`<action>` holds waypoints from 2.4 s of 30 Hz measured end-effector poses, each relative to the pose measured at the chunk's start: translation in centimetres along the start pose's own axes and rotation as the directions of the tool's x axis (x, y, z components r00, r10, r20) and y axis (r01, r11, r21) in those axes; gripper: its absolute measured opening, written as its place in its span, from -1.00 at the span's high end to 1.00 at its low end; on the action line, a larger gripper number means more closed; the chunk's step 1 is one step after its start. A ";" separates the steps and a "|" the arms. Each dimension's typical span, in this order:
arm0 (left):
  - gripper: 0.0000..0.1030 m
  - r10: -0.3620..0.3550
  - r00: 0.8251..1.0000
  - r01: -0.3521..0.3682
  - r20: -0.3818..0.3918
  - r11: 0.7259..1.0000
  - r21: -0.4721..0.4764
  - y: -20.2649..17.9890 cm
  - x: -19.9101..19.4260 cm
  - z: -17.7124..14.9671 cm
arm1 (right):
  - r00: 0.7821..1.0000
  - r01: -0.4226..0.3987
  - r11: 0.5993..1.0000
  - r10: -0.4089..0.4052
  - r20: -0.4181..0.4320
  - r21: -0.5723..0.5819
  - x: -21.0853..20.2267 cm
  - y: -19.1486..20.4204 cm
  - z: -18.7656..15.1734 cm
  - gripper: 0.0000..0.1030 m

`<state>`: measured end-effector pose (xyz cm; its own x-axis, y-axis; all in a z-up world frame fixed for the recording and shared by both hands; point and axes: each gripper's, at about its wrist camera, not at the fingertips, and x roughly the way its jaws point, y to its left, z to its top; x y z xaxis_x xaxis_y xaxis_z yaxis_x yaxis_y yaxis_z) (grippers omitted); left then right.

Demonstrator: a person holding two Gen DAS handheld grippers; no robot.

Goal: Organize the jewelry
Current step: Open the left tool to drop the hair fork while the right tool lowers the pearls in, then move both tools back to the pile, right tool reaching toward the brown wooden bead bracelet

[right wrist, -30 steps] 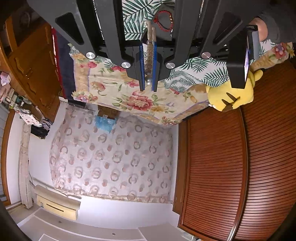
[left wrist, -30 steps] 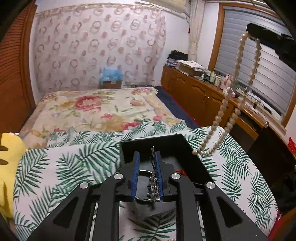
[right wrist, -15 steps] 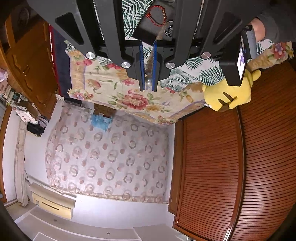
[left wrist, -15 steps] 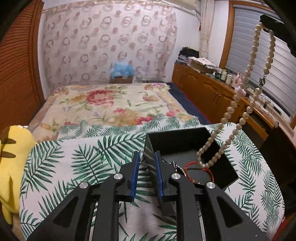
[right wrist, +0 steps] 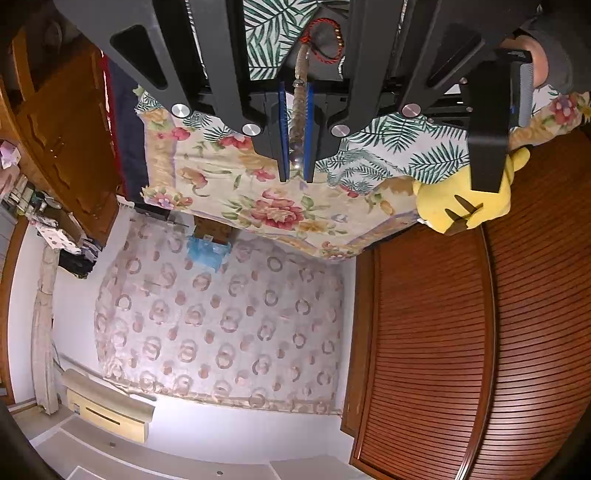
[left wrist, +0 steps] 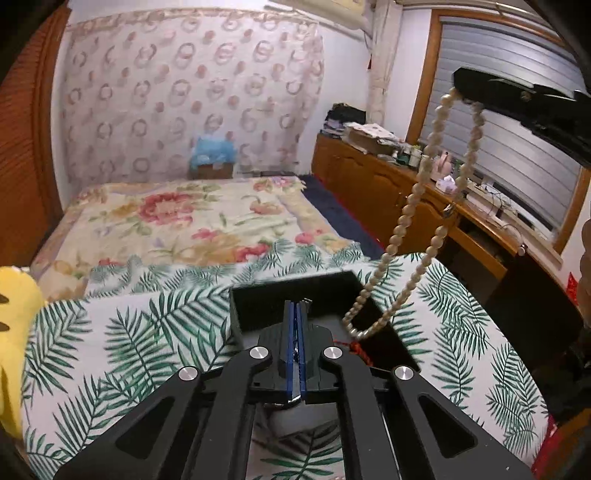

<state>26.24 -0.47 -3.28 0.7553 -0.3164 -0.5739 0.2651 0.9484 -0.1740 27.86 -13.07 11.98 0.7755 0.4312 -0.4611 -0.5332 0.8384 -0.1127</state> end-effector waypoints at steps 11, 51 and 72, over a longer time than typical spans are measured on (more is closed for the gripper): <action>0.98 0.095 0.995 -0.099 0.037 0.989 0.107 -2.3 -0.1 1.1 | 1.000 -0.004 1.000 0.004 0.006 0.011 -0.2 -0.9 -0.4 0.83; 0.02 0.118 0.991 -0.116 -0.061 0.993 0.031 1.9 -5.8 -6.5 | 0.986 -0.113 0.993 0.115 -0.125 0.021 0.9 3.6 -7.9 0.45; -0.02 0.068 0.986 -0.066 -0.155 0.998 0.017 -0.8 -8.4 -13.3 | 0.888 -0.253 0.965 0.262 -0.379 0.073 -1.7 7.2 -23.0 0.73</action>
<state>11.75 1.68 -8.97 0.6696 -0.2440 -0.7016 0.2246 0.9668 -0.1218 14.98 -15.43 -8.31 0.4206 0.4757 -0.7725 -0.6863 0.7238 0.0720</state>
